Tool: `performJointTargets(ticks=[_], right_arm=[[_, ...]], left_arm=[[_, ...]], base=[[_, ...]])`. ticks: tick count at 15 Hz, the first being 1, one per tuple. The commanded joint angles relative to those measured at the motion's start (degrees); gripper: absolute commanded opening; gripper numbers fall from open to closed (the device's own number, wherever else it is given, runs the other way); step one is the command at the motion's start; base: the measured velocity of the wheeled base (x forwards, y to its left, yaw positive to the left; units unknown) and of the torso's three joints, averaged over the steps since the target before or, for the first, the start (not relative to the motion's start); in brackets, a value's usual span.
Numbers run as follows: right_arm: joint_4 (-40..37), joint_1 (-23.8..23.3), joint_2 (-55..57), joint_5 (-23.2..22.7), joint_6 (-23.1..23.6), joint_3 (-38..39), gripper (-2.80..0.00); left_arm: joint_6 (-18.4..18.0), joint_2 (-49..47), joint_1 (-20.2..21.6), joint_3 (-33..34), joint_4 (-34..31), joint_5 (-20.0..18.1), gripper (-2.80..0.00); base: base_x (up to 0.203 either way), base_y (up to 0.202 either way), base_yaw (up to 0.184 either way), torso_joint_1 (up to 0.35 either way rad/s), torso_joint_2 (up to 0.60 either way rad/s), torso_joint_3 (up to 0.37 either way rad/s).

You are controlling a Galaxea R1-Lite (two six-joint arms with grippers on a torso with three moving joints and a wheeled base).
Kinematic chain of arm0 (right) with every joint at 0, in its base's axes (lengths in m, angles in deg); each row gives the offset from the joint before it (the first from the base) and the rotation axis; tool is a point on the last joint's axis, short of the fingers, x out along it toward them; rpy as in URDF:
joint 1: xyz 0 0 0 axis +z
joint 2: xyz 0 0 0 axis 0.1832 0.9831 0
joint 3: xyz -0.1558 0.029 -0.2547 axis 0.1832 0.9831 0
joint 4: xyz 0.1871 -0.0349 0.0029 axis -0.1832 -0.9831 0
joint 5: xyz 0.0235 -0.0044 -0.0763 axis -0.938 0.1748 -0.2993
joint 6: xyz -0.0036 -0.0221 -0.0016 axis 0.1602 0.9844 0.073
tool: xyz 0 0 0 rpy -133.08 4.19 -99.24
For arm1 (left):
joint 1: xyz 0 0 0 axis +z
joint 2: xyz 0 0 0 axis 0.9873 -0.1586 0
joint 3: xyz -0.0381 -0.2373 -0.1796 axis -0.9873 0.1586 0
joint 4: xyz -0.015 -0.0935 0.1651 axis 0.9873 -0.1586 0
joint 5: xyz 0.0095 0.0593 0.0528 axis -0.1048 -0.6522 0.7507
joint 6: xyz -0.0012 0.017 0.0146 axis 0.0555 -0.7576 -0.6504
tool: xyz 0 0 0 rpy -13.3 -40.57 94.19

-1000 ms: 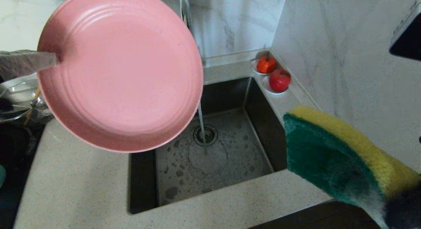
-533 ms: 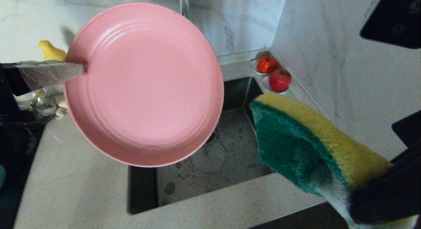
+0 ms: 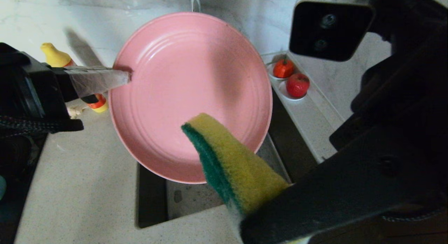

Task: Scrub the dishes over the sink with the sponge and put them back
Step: Wipe the plate

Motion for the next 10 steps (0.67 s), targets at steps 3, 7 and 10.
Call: performJointTargets(ticks=[3,7,10], right_arm=[[1.83,0.17,5.41,-0.24,-0.26,-0.68,-2.80],[2.47,0.17,7.90,-0.24,-0.37,-0.68,-2.80],[2.91,0.07,9.25,-0.24,-0.71,-0.68,-2.80]], left_arm=[[-0.45,-2.56,-2.21,0.39,0.14,0.06,-2.80],[0.04,-4.45,-3.76,0.07,4.45,0.44,-2.80],[0.13,-4.45,-3.87,0.08,4.51,0.26,-2.80]], base=[[0.000,0.000,0.000,0.000,0.00,0.000],[0.000,0.000,0.000,0.000,0.00,0.000],[0.000,0.000,0.000,0.000,0.00,0.000]])
